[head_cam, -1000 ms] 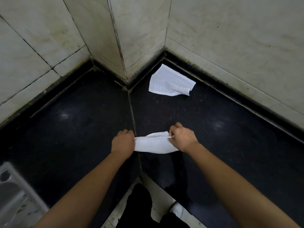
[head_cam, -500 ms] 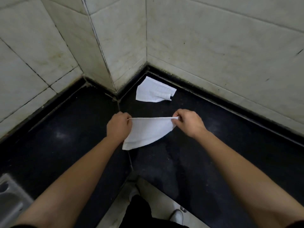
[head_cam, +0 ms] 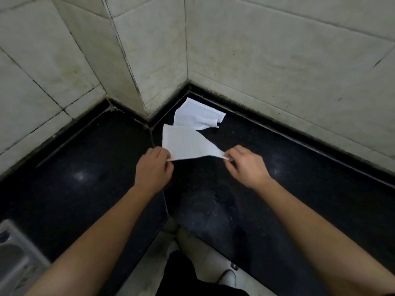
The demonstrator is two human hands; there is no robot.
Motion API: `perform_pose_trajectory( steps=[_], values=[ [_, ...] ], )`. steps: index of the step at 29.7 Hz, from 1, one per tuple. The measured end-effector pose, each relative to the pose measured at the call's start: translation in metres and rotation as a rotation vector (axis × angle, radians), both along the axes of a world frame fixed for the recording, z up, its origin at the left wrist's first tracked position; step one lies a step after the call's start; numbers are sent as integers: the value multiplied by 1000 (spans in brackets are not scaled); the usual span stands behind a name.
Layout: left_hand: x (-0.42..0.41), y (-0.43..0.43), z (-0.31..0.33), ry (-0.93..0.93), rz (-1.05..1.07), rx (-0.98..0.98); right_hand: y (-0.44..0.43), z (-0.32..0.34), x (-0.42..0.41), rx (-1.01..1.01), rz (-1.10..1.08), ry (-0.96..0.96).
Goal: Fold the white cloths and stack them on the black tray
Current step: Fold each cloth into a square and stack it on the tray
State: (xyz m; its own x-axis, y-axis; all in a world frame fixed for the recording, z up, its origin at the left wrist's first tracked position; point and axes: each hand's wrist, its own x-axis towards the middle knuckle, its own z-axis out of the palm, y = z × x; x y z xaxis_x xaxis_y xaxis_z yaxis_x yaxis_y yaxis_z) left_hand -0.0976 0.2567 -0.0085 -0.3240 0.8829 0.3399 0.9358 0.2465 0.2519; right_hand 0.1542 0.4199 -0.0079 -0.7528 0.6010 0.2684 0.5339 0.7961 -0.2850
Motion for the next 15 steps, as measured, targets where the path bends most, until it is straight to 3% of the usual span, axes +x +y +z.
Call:
perform_pose_trajectory(
  steps=[7,15],
  values=[
    [32,-75,-95,75,-172,-525,-54,-99,41,-162,186,-425],
    [39,-97,-107,61,-222,-594,-69,-108,55,-95,248,-394]
  ],
)
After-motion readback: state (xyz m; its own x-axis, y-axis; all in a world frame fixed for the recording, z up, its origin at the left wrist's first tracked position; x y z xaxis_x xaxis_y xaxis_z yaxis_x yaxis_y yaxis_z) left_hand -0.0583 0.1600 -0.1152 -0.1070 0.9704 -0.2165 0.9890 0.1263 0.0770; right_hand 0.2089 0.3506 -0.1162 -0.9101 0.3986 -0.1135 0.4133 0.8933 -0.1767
